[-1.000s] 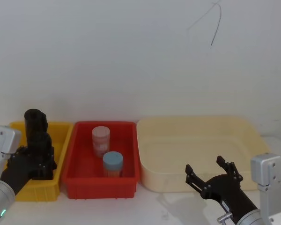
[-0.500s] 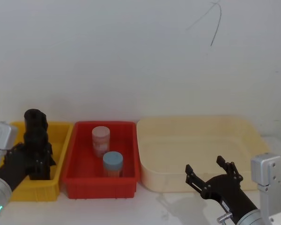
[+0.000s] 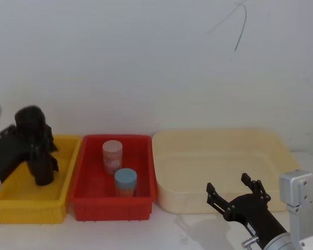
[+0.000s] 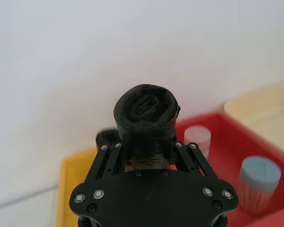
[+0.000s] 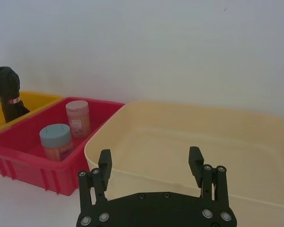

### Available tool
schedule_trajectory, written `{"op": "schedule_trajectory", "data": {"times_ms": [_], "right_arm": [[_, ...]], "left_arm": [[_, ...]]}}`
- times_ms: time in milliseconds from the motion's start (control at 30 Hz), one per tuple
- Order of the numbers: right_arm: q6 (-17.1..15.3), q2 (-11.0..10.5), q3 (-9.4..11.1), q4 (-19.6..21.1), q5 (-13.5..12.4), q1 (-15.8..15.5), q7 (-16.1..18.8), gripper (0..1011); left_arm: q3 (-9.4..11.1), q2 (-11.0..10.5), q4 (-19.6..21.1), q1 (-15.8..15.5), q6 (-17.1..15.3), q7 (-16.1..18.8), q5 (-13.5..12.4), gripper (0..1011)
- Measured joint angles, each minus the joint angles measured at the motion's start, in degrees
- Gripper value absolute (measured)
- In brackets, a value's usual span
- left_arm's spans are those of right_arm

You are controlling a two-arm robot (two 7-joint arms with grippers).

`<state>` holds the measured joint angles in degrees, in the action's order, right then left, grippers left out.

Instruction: Pick up the garbage bag with the one hand and transfer it to the other hand.

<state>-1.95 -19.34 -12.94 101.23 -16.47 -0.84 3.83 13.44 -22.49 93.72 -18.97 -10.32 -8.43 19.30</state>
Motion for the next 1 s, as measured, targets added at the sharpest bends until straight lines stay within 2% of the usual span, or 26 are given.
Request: {"op": "schedule_trajectory", "data": {"times_ms": [267,567,800,1000], "right_arm": [[0.0,0.0,0.0,0.0,0.0,0.0,0.0,1000],[-0.2,-0.3,-0.1,0.0,0.0,0.4,0.9,1000],[-1.5,-1.3,-0.6,-0.2,-0.5,1.9,3.8,999],[-4.3,-2.4,-1.2,0.3,-1.9,4.3,7.6,1000]], "left_arm": [[-0.6,1.0,0.8,-2.9,-1.5,-2.3,2.3,407],[0.2,3.9,-2.2,-6.8,-3.9,-5.1,6.0,407],[0.8,6.5,-5.7,-9.7,-5.8,-7.0,9.4,407],[1.7,8.4,-8.9,-12.5,-7.2,-9.2,11.8,407]]}}
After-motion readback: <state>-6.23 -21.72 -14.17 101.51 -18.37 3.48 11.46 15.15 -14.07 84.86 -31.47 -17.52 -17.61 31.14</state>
